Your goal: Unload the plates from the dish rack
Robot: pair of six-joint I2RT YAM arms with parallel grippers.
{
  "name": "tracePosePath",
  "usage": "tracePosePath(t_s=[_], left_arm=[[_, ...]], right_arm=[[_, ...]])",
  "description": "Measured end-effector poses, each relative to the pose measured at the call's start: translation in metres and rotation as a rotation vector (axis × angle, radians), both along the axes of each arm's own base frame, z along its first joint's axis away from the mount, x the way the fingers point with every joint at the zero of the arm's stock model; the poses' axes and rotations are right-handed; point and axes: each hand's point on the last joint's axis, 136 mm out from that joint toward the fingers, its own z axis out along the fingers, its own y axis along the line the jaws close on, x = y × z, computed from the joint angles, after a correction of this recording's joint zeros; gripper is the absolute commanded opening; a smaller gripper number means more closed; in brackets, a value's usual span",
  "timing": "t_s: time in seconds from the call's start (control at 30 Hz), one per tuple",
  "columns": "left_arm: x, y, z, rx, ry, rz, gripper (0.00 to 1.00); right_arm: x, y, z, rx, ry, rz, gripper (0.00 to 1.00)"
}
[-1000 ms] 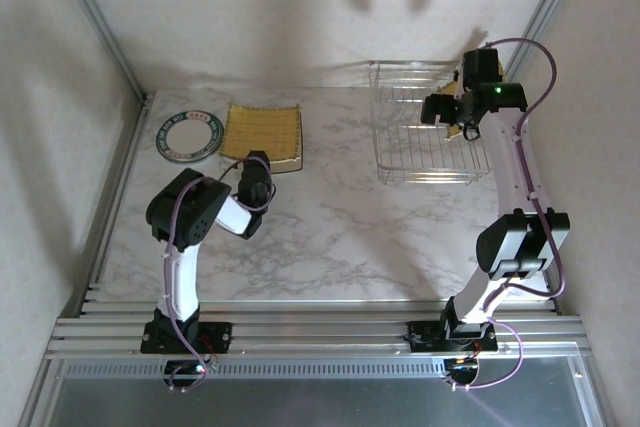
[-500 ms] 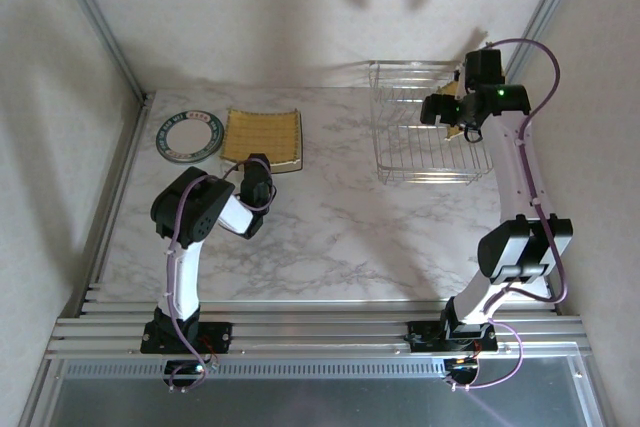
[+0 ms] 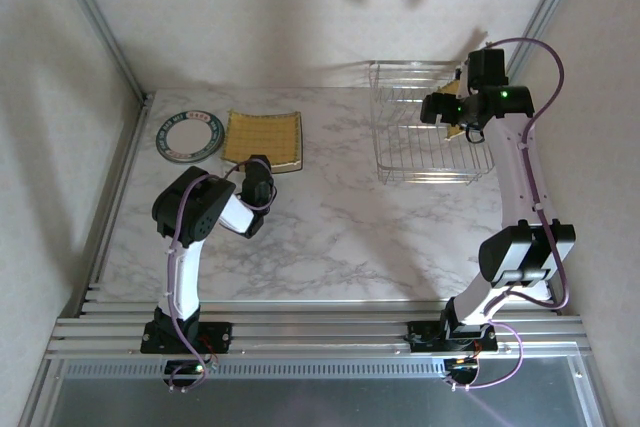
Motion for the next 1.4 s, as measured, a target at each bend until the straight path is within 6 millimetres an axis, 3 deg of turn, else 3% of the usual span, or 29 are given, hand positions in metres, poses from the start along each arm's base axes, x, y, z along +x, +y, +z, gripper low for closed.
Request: tracePosePath(t_s=[0.3,0.77,1.17,1.4], left_arm=[[0.002,-0.001,0.002,-0.015,-0.004,0.006,0.39],[0.003,-0.004,0.023,-0.006,0.031,-0.009,0.8],[0.006,-0.011,0.03,0.029,0.111,-0.052,1.0],[0.002,-0.015,0.026,0.038,0.162,-0.083,1.0]], right_arm=[[0.001,0.0,0.004,0.001,-0.019,0.0,0.99],[0.001,0.001,0.004,0.005,-0.023,0.0,0.99],[-0.002,0.0,0.008,0.007,-0.031,0.0,0.99],[-0.005,0.0,0.01,0.008,-0.041,0.0,0.99]])
